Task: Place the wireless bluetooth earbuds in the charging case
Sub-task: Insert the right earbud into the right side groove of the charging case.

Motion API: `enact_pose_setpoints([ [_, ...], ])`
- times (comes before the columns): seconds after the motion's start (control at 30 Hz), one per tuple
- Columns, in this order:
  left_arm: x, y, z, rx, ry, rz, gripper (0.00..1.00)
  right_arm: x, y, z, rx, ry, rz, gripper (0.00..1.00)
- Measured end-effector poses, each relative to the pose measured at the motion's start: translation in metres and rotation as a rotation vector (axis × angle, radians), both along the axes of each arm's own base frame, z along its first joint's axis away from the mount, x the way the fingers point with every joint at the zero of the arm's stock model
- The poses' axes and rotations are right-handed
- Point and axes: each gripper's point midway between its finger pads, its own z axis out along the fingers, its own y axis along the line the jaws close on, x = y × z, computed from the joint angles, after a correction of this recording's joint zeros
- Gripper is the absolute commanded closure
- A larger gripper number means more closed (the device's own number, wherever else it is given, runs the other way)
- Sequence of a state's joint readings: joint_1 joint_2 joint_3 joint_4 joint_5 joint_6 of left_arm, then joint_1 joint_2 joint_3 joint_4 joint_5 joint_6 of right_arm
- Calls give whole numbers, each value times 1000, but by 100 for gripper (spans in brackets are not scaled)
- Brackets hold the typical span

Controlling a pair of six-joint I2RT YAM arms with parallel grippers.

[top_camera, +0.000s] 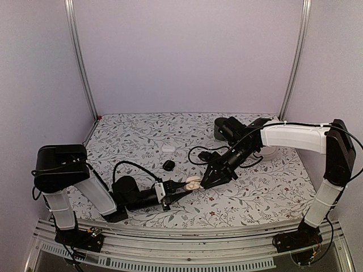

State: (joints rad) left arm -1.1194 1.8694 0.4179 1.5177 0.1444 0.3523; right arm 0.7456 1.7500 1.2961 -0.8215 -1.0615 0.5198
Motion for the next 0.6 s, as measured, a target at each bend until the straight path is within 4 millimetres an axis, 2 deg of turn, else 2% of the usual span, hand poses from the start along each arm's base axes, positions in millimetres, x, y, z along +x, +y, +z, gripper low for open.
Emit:
enact_pose_setpoints([
  [0.6, 4, -4, 6, -14, -12, 23, 100, 7, 4, 0, -38, 120, -92, 82],
])
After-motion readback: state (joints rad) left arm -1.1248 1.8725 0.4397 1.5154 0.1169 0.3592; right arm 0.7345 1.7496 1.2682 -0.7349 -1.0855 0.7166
